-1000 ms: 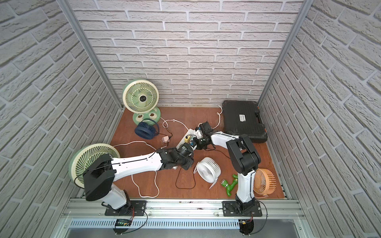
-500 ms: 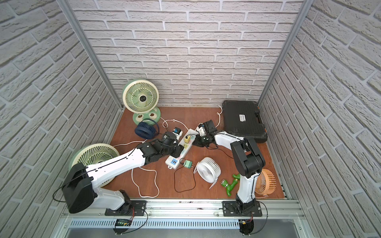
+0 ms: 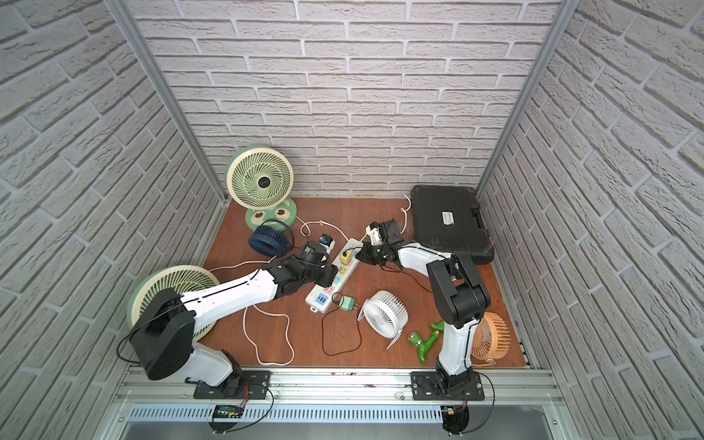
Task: Unplug the desk fan from the power strip
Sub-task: Remove the plug from the socket.
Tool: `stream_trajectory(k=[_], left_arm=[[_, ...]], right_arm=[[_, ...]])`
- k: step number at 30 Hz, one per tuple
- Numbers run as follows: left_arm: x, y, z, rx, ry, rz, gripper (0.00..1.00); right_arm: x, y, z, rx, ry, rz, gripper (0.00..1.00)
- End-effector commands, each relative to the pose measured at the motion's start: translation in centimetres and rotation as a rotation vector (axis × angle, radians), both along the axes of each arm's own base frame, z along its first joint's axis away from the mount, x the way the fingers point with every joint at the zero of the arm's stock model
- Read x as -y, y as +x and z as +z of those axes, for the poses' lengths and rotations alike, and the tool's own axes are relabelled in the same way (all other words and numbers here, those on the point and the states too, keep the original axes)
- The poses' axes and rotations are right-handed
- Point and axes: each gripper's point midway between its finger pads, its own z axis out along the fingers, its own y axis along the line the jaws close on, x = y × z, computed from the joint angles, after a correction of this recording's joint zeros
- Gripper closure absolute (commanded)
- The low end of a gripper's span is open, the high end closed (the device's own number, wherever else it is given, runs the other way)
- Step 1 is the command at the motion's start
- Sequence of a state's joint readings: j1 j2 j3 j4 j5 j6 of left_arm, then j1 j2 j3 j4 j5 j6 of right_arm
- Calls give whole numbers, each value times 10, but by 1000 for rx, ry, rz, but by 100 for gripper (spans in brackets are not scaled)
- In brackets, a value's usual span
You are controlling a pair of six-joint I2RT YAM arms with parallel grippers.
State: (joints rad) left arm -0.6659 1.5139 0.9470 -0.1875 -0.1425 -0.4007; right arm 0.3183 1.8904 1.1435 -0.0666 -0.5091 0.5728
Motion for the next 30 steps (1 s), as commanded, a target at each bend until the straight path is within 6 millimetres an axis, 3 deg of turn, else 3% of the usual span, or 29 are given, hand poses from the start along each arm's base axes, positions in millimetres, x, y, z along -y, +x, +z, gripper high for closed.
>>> stream_trajectory(k=[1,14,18,30], left_arm=[[8,18,10,62,-10,-4,34],[17,32,-6,62,-9,-4,27],[20,36,-8,68,-9,-6,25],[27,56,-14,69,33,17,25]], right_arm=[[-1,16,2,40,19,-39,96],[-4,24,-15,18,33,-81,96],[-2,21,-35,-27,8,-88,96],[0,17,-53,-75,-14,-95,96]])
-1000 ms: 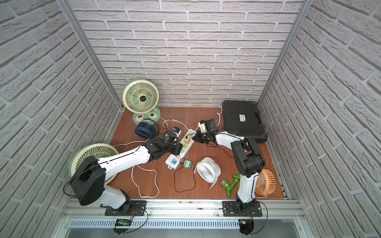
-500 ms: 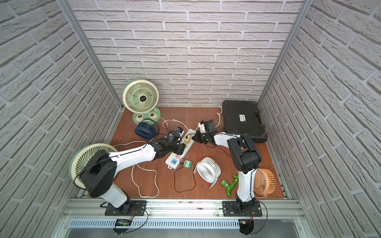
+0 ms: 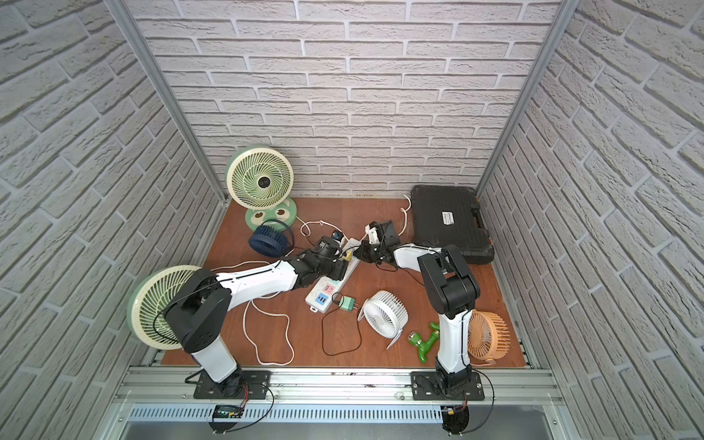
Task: Unplug the desk fan from the power strip
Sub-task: Remove the plug from the socket.
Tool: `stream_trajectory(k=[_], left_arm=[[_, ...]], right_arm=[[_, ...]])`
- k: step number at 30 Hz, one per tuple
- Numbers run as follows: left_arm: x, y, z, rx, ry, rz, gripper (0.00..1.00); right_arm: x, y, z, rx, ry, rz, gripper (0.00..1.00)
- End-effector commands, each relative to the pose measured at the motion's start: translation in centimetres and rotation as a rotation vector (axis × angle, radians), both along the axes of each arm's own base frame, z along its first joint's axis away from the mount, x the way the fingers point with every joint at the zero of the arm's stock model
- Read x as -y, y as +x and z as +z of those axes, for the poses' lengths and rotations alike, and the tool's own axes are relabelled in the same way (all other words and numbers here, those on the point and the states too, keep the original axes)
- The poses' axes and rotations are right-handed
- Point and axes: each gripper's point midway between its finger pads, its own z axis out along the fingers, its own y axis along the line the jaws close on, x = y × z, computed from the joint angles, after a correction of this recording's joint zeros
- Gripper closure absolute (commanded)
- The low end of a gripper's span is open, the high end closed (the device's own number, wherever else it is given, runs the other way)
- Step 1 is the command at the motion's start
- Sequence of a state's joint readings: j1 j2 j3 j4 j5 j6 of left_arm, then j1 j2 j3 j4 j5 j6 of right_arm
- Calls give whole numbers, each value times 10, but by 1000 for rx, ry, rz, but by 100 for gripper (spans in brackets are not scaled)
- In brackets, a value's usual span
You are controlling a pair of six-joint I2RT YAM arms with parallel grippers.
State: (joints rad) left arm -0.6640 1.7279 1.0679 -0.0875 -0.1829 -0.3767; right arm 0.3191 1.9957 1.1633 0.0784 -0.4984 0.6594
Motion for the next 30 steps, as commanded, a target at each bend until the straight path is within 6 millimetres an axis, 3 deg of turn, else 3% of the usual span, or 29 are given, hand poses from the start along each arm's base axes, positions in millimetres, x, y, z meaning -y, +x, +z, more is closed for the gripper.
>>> stream_trajectory(k=[1,13,20,30], left_arm=[[5,15,8,40,-2,3,25],[18,36,-5,19,13,6,39],[17,39,-11,7,30,16,62],[19,39,-19,-12,47,10,78]], right_arm=[[6,-7,-32,-80,-55,-29,96],[6,-8,-34,-89,-49,-27,96],[5,-8,-34,-90,-45,-28,96],[5,-9,-34,-91,-41,-27,96]])
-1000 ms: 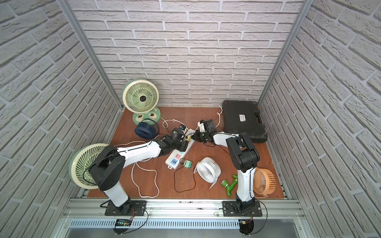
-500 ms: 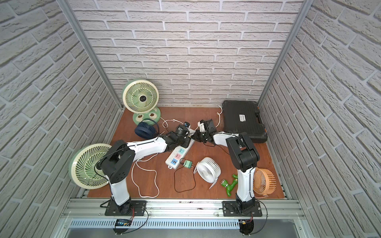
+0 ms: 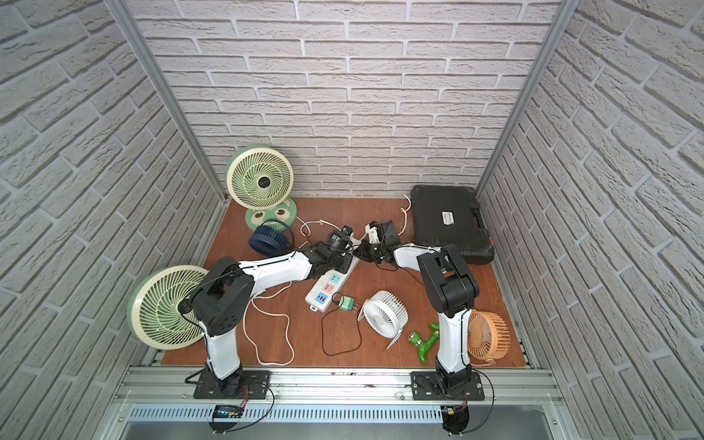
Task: Unplug the desk fan from the power strip
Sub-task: Remove the plug from the socket.
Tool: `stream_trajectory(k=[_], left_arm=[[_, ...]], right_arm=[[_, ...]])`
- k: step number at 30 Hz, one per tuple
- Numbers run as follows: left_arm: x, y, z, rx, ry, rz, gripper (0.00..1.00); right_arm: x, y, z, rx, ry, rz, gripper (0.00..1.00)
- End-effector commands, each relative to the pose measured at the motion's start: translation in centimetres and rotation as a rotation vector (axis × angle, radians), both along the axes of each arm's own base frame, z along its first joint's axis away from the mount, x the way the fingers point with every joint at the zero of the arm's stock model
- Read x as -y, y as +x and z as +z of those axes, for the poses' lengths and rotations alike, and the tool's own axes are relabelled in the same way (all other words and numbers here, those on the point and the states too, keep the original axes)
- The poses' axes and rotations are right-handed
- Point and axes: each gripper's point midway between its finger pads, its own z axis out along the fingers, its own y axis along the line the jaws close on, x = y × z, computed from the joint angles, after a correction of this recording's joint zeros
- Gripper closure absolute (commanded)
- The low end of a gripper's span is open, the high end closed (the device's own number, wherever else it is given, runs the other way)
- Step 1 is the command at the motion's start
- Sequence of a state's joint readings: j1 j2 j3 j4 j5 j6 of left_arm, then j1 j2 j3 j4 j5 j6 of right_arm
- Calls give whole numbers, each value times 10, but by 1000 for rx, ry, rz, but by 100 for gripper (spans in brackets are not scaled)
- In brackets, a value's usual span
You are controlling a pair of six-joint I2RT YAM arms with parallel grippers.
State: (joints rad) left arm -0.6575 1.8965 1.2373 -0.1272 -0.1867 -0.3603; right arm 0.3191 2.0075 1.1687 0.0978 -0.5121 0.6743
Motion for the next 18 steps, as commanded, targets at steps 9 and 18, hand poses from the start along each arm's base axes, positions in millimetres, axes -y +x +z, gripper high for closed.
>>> stream_trajectory(k=[9,18], left_arm=[[12,5,4,78,133,-54,100],[17,4,5,87,179,-67,100]], right_arm=[[9,-11,-35,-97,-68,-29,96],[10,-13,-37,-110,-84,-28,96]])
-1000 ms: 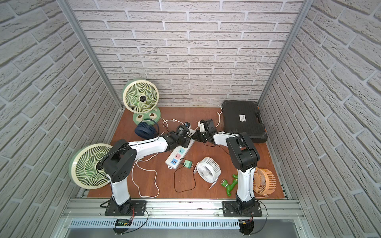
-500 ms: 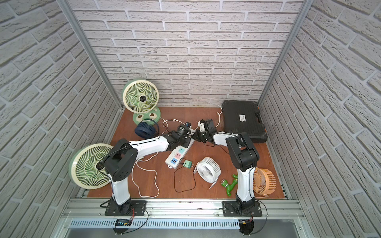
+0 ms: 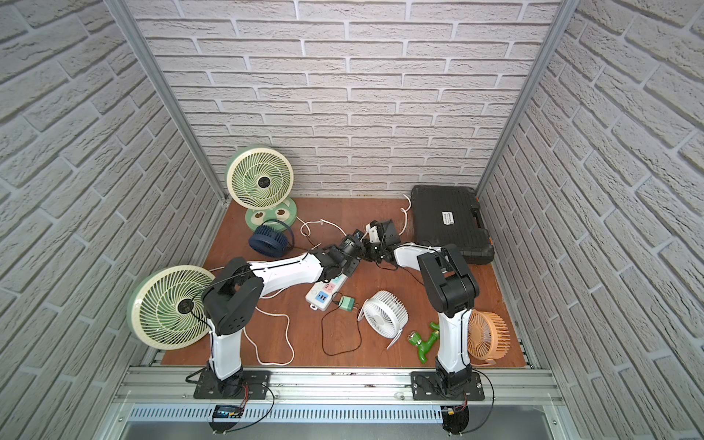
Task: Unplug the desk fan from the power strip
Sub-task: Remove the plug from the socket.
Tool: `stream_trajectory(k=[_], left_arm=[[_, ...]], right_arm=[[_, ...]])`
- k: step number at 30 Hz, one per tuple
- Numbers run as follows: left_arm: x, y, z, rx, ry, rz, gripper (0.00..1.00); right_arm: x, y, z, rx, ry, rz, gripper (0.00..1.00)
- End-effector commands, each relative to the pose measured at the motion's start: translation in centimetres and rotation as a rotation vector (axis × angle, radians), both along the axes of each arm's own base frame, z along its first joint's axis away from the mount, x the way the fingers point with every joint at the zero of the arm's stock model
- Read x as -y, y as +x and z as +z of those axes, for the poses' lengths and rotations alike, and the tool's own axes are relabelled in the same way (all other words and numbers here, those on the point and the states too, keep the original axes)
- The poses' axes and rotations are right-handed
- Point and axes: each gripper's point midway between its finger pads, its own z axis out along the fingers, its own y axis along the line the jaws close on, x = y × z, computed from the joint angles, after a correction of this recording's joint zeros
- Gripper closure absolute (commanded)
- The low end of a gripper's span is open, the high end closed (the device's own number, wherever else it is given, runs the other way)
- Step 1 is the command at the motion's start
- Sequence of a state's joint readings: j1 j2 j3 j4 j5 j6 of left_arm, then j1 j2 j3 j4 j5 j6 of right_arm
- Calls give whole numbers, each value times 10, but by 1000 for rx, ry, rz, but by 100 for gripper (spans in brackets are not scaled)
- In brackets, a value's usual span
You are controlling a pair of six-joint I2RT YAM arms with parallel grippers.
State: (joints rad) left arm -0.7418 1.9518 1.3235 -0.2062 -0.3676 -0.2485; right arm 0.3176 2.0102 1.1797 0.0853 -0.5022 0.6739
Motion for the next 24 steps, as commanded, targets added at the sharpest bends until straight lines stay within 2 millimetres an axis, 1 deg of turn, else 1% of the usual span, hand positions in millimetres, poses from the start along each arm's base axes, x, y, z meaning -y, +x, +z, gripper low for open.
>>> stream_trajectory(k=[1,4,6,8,14,18,20,21,24], left_arm=[[2,7,1,-21,-102,-6,100],[-4,10,-1,-86,-278,31,100],[-5,10,-1,-112,-338,42,100],[-4,9,0,-105,-309,35,100],[5,3,6,-17,-60,-17,100],[7,3,8,5,0,-24,100],[6,4,6,-17,-43,-21,100],[7,4,6,-43,-105,-22,100],[-1,8,3,-97,-256,23,100]], right_arm=[[9,-16,-37,-109,-76,-20,96],[9,-17,-38,-113,-81,-20,96],[9,-17,-38,-117,-82,-19,96],[9,-17,-39,-121,-87,-20,96],[9,-19,-42,-137,-103,-15,96],[8,-20,-44,-146,-109,-10,96],[7,-20,-45,-148,-110,-9,96],[7,-20,-45,-150,-109,-8,96],[6,-20,-45,-150,-109,-5,96]])
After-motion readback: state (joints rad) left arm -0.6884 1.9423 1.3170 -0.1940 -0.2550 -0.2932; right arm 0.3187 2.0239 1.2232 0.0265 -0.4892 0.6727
